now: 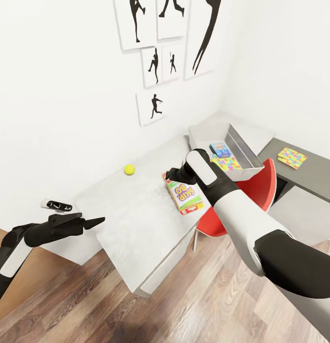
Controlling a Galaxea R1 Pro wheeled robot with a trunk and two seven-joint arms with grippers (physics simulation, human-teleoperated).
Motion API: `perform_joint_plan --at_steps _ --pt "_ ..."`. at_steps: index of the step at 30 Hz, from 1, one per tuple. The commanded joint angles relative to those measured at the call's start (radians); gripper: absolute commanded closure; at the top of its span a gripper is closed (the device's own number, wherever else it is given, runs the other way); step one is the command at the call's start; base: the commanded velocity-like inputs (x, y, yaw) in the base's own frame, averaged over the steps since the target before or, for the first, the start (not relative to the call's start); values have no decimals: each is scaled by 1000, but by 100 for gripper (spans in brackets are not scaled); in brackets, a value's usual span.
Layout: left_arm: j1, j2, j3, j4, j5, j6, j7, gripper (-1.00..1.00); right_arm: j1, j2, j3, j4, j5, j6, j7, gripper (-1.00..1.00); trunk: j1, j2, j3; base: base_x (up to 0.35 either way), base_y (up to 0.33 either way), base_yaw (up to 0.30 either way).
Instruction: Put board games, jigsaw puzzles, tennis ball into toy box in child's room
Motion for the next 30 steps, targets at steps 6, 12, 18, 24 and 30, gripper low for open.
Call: perform_joint_plan --at_steps 6,12,18,24,30 --pt "-1 1 -3 0 2 11 -4 -100 -1 0 2 0 -8 -1 -10 -100 1 -2 -2 56 3 0" --pt "0 1 -3 8 2 10 -4 -100 -1 0 2 -2 -7 -3 -10 -100 1 -2 -2 97 0 0" --pt "1 3 -3 39 -3 8 -4 -100 -1 0 7 -1 -6 -24 -10 -100 1 -2 -2 16 0 0" --pt "1 3 -3 48 -3 8 -5 -100 -1 0 8 0 -4 -33 -16 -100 1 -2 -2 2 0 0" --pt "1 5 -3 49 -3 9 -6 -100 -1 0 8 0 19 -46 -22 -100 1 -2 -2 0 0 0"
